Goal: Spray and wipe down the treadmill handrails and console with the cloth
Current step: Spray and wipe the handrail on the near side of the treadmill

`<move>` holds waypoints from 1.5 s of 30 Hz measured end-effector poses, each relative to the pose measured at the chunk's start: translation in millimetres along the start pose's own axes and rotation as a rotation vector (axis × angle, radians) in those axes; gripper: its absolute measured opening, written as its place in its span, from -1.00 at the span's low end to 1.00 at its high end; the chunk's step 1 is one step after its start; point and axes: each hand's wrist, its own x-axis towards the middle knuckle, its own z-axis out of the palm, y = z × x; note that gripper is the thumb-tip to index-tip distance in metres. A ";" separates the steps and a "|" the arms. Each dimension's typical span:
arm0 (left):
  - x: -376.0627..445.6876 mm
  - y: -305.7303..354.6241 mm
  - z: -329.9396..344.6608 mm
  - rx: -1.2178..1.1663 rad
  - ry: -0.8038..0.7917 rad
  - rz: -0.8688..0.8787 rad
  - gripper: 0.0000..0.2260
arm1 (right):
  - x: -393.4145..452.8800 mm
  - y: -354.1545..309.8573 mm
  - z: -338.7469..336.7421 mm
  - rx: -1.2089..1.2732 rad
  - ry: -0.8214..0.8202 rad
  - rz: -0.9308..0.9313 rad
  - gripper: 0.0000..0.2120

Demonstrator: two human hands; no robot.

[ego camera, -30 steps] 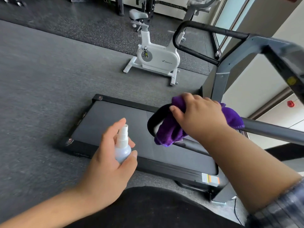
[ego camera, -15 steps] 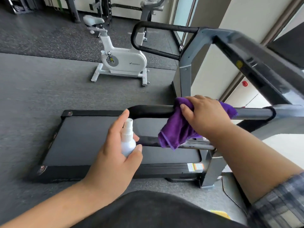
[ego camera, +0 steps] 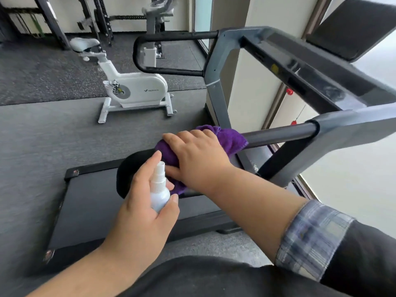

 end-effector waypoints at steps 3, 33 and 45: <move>1.7 10.3 15.9 0.024 -0.034 -0.010 -0.20 | -12.9 41.2 -9.4 -0.011 -0.060 0.000 -0.22; 9.8 135.8 208.7 0.099 0.051 -0.058 -0.18 | -68.5 259.8 -52.9 -0.036 -0.213 -0.103 -0.26; -10.7 140.2 228.0 0.101 0.206 -0.142 -0.29 | -40.1 219.1 -46.1 -0.052 -0.215 -0.267 -0.45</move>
